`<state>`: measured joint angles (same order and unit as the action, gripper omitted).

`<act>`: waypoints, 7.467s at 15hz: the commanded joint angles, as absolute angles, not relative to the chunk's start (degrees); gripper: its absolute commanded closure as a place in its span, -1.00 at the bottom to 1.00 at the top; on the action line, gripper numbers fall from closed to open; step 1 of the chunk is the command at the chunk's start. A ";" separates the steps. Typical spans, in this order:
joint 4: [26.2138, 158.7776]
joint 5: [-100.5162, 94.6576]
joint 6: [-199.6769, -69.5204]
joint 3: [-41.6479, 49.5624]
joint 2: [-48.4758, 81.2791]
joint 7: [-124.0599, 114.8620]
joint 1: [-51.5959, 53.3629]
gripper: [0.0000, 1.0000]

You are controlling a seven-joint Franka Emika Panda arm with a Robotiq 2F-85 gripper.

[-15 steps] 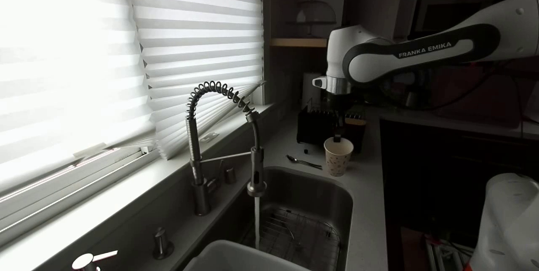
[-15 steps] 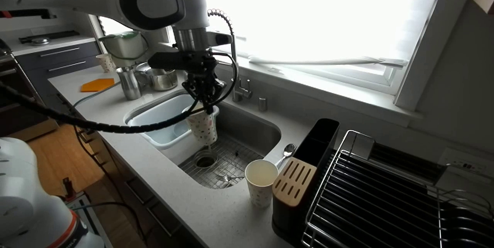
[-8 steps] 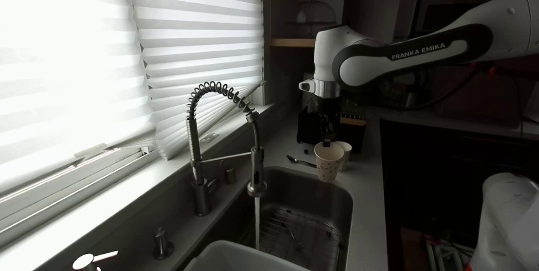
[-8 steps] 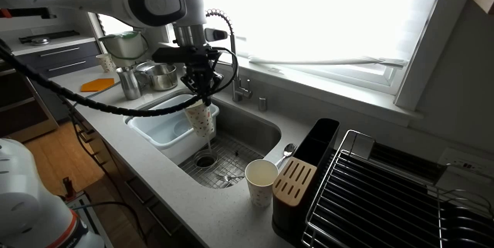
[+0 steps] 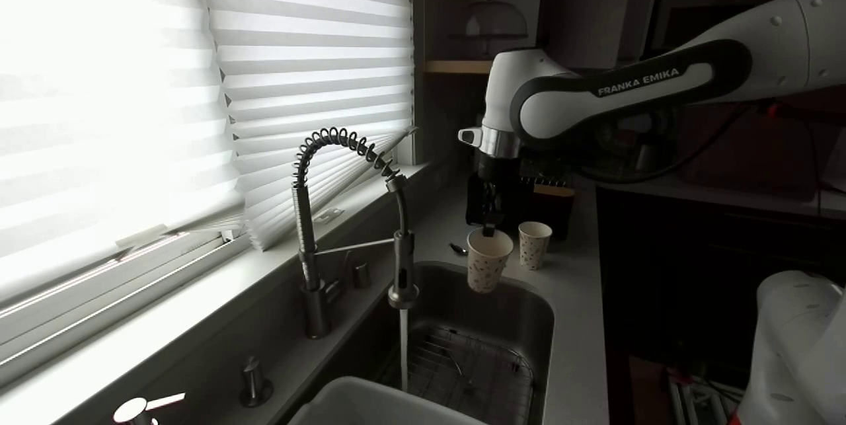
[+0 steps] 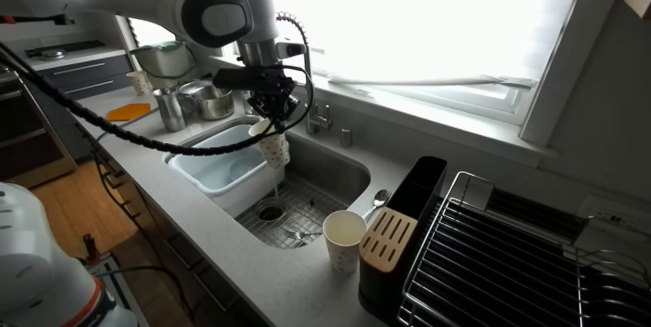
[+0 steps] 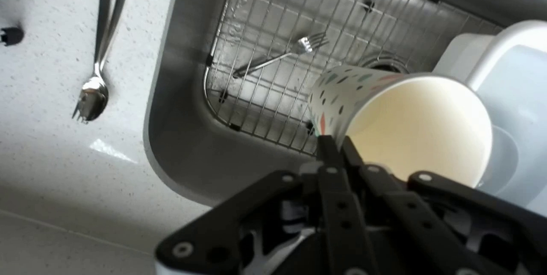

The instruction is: Push the faucet handle to the right then put water in both coffee cups and set them back down on the right side of the counter.

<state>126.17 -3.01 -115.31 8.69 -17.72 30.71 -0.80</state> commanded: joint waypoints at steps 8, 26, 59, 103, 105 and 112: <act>123.07 13.06 -130.92 6.41 -3.04 29.28 0.53 0.98; 121.02 14.83 -134.71 0.71 2.68 27.63 0.29 0.98; 119.76 14.07 -132.89 7.39 -2.79 24.62 -7.40 0.98; 87.25 18.05 -123.34 11.53 25.25 -12.86 -17.02 0.13; 87.66 17.23 -123.15 11.98 23.78 -13.57 -16.79 -0.14; 95.00 6.58 -123.27 15.81 15.26 -25.41 -13.11 -1.00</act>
